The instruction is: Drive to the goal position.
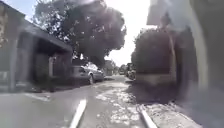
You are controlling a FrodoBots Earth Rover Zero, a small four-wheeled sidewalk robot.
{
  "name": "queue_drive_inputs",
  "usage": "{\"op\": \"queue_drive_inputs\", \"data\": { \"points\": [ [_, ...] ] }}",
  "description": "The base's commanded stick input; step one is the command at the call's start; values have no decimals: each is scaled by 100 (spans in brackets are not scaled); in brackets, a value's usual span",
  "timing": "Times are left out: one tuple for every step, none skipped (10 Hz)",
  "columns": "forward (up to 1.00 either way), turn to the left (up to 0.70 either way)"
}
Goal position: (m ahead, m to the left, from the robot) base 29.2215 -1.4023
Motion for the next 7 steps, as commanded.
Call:
{"op": "queue_drive_inputs", "data": {
  "points": [
    [100,0],
    [100,0],
    [100,0],
    [100,0],
    [100,0],
    [100,0],
    [100,0]
  ]
}}
